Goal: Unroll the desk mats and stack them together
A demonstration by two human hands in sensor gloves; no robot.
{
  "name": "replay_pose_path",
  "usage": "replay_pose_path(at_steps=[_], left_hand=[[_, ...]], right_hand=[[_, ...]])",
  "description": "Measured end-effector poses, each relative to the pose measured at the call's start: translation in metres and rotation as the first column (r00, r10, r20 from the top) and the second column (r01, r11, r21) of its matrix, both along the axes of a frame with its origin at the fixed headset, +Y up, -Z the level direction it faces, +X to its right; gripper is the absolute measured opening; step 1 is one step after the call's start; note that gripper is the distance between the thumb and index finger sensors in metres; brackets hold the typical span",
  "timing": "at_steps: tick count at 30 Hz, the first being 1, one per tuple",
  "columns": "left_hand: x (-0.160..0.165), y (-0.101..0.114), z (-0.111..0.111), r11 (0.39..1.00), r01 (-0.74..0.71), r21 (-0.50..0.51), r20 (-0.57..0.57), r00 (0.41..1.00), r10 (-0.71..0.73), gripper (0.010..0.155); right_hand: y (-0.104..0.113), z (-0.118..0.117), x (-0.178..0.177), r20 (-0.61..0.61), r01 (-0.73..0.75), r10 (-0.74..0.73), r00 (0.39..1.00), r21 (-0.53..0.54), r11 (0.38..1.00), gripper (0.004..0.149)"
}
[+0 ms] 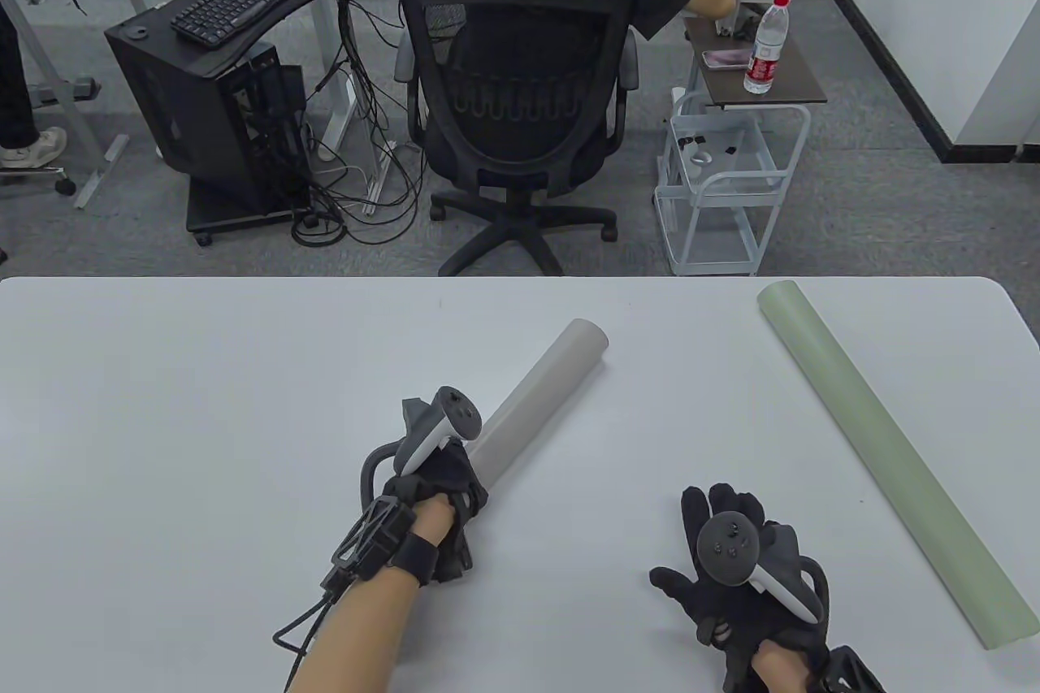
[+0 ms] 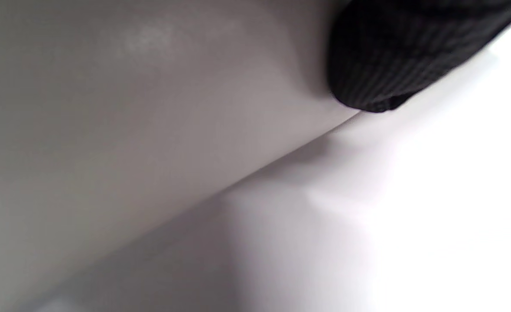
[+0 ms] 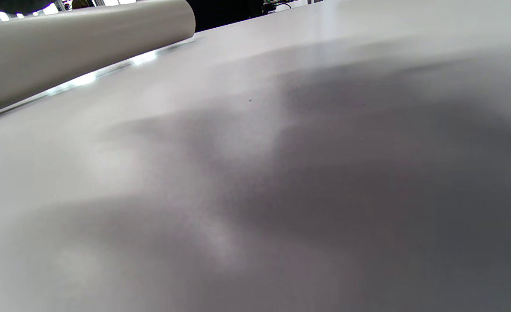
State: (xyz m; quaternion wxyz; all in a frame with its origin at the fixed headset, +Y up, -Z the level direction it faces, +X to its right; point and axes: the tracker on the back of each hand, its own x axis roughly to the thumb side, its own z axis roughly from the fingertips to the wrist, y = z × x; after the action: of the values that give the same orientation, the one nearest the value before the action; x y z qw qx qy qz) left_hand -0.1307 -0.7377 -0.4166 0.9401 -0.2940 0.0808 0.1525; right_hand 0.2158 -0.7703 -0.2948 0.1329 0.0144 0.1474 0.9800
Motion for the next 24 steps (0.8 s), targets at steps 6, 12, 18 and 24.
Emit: replay_pose_path(at_steps=[6, 12, 18, 24], left_hand=[[0.0, 0.01, 0.009, 0.872, -0.488, 0.04, -0.081, 0.868, 0.489, 0.079], [0.011, 0.013, 0.015, 0.617, -0.781, 0.092, -0.047, 0.616, 0.787, 0.078], [0.039, 0.005, 0.026, 0.199, -0.974, 0.11, 0.047, 0.205, 0.978, 0.078], [0.064, -0.015, 0.04, -0.164, -0.984, 0.065, 0.036, -0.162, 0.986, 0.076]], right_hand=[[0.0, 0.0, -0.002, -0.005, 0.0, 0.0, 1.0, -0.004, 1.0, 0.094], [0.0, 0.002, -0.005, -0.045, 0.02, -0.021, 0.999, -0.029, 0.999, 0.094], [0.0, 0.004, -0.011, -0.116, 0.137, -0.141, 0.983, -0.043, 0.99, 0.094], [-0.01, 0.003, -0.015, -0.123, 0.518, -0.567, 0.815, -0.284, 0.807, 0.086]])
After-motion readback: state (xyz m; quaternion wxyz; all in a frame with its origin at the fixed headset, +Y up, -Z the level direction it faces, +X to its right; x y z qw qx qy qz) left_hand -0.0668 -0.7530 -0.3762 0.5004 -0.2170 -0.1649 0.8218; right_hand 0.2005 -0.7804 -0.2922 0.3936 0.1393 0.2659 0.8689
